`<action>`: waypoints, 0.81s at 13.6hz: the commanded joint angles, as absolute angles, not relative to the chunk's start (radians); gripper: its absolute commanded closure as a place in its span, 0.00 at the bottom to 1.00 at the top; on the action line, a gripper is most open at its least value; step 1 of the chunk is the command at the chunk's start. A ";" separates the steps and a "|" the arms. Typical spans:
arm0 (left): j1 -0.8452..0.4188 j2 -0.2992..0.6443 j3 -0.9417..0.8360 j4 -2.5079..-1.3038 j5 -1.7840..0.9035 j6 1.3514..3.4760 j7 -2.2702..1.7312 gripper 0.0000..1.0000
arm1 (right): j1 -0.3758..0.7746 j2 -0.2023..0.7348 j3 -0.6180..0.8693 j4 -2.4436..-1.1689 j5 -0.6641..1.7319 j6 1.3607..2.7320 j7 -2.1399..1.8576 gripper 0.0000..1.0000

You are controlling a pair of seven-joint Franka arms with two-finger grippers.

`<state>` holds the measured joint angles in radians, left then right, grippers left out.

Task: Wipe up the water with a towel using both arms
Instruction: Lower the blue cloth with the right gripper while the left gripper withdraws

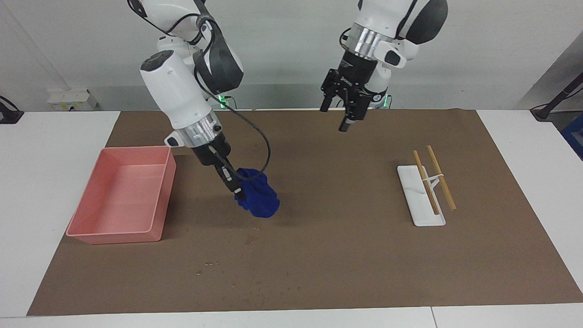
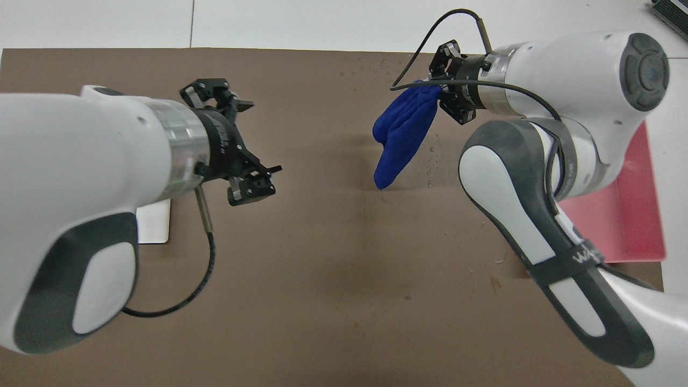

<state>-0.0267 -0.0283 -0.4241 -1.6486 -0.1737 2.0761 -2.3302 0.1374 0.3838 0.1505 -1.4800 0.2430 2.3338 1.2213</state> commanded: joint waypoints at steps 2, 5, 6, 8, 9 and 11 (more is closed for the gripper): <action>0.159 -0.054 -0.433 -1.677 -0.169 2.036 -2.316 0.00 | 0.118 0.609 0.156 -1.229 0.221 2.410 1.007 1.00; 0.186 -0.078 -0.433 -1.716 -0.169 2.008 -2.039 0.00 | 0.095 0.710 0.153 -1.227 0.219 2.541 0.864 1.00; 0.189 -0.092 -0.433 -1.747 -0.169 2.005 -1.897 0.00 | 0.095 0.744 0.153 -1.233 0.216 2.584 0.835 1.00; 0.207 -0.106 -0.416 -1.779 -0.169 2.006 -1.781 0.00 | 0.091 0.767 0.153 -1.255 0.219 2.644 0.805 1.00; 0.219 -0.106 -0.410 -1.781 -0.170 2.008 -1.760 0.00 | 0.087 0.761 0.153 -1.300 0.219 2.646 0.805 1.00; 0.270 -0.106 -0.408 -1.784 -0.172 2.008 -1.673 0.00 | 0.089 0.755 0.153 -1.376 0.219 2.646 0.804 1.00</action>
